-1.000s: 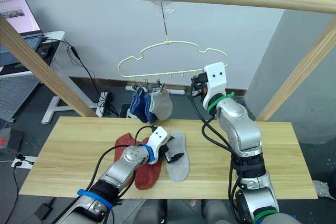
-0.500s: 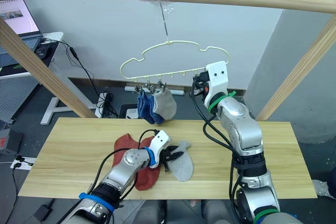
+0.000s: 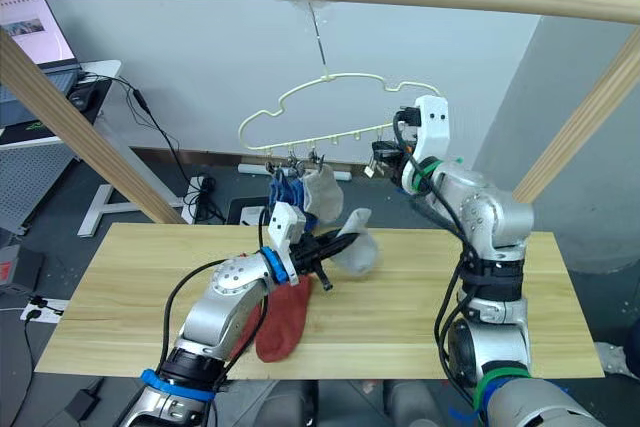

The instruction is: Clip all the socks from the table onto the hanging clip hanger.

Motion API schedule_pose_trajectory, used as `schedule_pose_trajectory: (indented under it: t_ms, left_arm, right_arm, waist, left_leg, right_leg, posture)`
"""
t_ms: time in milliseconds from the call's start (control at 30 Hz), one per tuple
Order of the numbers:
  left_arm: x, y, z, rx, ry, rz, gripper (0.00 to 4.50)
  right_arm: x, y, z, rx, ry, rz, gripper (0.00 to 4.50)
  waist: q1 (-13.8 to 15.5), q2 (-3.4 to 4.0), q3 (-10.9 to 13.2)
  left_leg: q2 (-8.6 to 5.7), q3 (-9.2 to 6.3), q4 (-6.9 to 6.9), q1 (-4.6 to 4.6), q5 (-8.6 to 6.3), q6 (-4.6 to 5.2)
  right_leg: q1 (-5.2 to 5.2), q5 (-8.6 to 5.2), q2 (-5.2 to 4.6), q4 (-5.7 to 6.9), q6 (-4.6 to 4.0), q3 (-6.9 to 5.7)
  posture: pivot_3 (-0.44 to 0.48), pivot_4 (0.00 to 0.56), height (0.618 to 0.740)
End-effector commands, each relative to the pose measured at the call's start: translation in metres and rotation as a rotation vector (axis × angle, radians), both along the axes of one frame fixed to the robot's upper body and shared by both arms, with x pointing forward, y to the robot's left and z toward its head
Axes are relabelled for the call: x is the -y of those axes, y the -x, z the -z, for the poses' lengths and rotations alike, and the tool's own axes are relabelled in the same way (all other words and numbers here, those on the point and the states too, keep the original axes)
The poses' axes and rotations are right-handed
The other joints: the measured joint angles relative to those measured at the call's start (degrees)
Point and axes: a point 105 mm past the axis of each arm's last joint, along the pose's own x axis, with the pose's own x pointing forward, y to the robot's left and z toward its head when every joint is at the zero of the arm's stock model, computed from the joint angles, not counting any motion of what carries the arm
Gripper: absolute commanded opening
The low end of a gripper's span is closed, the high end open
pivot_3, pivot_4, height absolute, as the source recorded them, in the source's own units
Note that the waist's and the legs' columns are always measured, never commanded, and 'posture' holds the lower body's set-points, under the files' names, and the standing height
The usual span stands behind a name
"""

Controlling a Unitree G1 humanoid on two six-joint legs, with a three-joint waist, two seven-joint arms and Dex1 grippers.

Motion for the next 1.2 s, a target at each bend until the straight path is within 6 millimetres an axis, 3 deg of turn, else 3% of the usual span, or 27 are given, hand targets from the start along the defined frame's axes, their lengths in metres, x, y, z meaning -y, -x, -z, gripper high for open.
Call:
schedule_pose_trajectory:
  t_ms: [33,133,367,667,1100,1200]
  left_arm:
    - [-0.003,-0.002,-0.029,0.202,-0.037,-0.050,0.05]
    - [-0.008,-0.007,-0.040,0.355,-0.091,-0.124,0.05]
    - [-0.001,-0.004,-0.041,0.502,-0.153,-0.121,0.05]
    - [0.002,-0.010,-0.046,0.553,-0.139,-0.128,0.05]
    - [0.007,-0.020,-0.055,0.588,-0.123,-0.145,0.05]
    - [0.009,-0.018,-0.052,0.575,-0.117,-0.139,0.00]
  right_arm:
    - [0.016,0.000,0.006,-0.125,-0.033,0.037,0.00]
    - [0.017,-0.001,0.002,-0.181,-0.077,0.037,0.00]
    - [0.011,0.003,-0.004,-0.318,-0.194,0.011,0.00]
    - [0.003,0.002,-0.009,-0.373,-0.318,-0.001,0.00]
    - [-0.002,0.006,-0.009,-0.391,-0.305,-0.031,0.00]
    - [0.000,0.007,-0.010,-0.391,-0.328,-0.048,0.79]
  waist:
    - [0.06,0.00,0.00]
    - [0.07,0.00,0.00]
    - [0.13,0.01,0.01]
    - [0.10,0.02,0.01]
    - [-0.08,0.02,0.01]
    - [-0.08,0.02,0.01]
  left_leg:
    - [0.00,-0.01,0.00,0.00,0.01,0.01]
    - [-0.02,0.00,-0.01,0.00,0.01,0.02]
    - [-0.03,0.02,-0.04,-0.07,0.01,0.03]
    - [-0.04,0.00,-0.04,-0.18,0.01,0.04]
    - [-0.04,0.02,-0.05,-0.21,0.02,0.05]
    - [-0.03,0.02,-0.05,-0.22,0.02,0.05]
  right_leg:
    - [0.00,0.00,-0.01,0.01,0.00,0.00]
    - [0.00,0.00,-0.03,-0.02,0.00,0.01]
    - [-0.03,0.00,-0.05,-0.06,0.00,-0.01]
    - [-0.11,0.00,-0.05,-0.09,0.00,-0.05]
    - [-0.14,0.00,-0.04,-0.10,0.00,-0.06]
    - [-0.14,0.00,-0.04,-0.11,0.00,-0.07]
  posture:
    - [-0.119,0.206,0.740]
    - [-0.114,0.207,0.740]
    - [-0.110,0.209,0.740]
    - [-0.110,0.213,0.740]
    - [-0.116,0.200,0.740]
    - [-0.115,0.197,0.740]
